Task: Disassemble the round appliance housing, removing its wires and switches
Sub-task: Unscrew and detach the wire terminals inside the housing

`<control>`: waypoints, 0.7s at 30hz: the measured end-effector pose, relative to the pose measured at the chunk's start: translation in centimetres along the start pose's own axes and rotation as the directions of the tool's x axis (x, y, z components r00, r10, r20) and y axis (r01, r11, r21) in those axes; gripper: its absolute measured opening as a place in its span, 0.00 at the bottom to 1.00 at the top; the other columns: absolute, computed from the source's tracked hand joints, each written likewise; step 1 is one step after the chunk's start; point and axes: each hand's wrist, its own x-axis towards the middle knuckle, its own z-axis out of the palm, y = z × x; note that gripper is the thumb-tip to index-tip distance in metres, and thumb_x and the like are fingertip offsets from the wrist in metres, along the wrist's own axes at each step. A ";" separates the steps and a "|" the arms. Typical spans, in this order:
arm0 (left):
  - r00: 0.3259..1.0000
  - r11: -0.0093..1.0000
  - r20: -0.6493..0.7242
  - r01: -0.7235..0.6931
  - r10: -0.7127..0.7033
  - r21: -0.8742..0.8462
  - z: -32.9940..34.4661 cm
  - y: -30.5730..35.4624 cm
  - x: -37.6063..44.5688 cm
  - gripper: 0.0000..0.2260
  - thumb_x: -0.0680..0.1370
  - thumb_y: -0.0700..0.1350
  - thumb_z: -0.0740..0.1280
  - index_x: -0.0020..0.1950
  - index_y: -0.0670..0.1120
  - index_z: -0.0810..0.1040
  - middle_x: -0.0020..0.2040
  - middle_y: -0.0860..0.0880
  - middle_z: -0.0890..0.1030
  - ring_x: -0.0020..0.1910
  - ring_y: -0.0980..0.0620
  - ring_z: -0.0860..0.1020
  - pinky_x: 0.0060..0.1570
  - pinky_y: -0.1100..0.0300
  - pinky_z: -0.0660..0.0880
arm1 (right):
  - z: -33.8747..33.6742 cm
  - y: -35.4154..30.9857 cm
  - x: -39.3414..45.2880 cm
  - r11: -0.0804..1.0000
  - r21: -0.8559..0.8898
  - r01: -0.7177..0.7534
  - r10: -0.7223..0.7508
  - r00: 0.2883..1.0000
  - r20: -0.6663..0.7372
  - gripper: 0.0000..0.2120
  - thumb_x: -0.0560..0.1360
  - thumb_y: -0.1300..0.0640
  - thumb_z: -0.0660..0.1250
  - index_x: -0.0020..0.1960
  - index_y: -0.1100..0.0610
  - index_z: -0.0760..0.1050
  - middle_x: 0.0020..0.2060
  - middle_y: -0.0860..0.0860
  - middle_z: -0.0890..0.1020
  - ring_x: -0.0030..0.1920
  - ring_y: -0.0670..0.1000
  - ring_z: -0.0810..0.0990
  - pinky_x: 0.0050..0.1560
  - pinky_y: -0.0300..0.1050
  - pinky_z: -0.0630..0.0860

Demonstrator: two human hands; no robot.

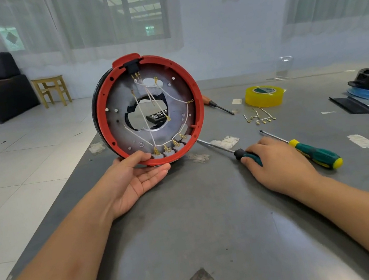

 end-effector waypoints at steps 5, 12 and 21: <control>1.000 0.999 0.001 -0.030 0.030 0.024 -0.1 -0.3 0.2 0.16 0.80 0.33 0.70 0.61 0.47 0.69 0.52 0.30 0.85 0.51 0.31 0.86 0.41 0.48 0.85 | -0.4 -0.6 -0.6 0.999 0.013 0.046 -0.046 0.999 -0.015 0.19 0.82 0.39 0.57 0.62 0.46 0.80 0.51 0.47 0.79 0.50 0.52 0.79 0.47 0.51 0.80; 0.999 0.999 0.002 -0.052 0.052 -0.003 -0.3 -0.3 0.4 0.20 0.79 0.34 0.71 0.63 0.48 0.67 0.51 0.30 0.85 0.51 0.31 0.86 0.42 0.47 0.85 | -0.2 -0.5 -1.1 0.894 0.448 0.011 0.040 0.994 -0.104 0.12 0.76 0.41 0.71 0.59 0.41 0.82 0.48 0.40 0.84 0.48 0.43 0.82 0.51 0.44 0.78; 0.998 0.998 -0.005 -0.065 0.065 -0.023 -0.3 -0.4 0.6 0.19 0.80 0.36 0.72 0.63 0.47 0.66 0.52 0.29 0.85 0.52 0.32 0.86 0.42 0.48 0.85 | -0.1 0.7 -0.1 0.115 0.984 -0.135 0.300 0.949 0.096 0.16 0.65 0.53 0.82 0.51 0.48 0.84 0.50 0.55 0.85 0.46 0.50 0.84 0.50 0.43 0.82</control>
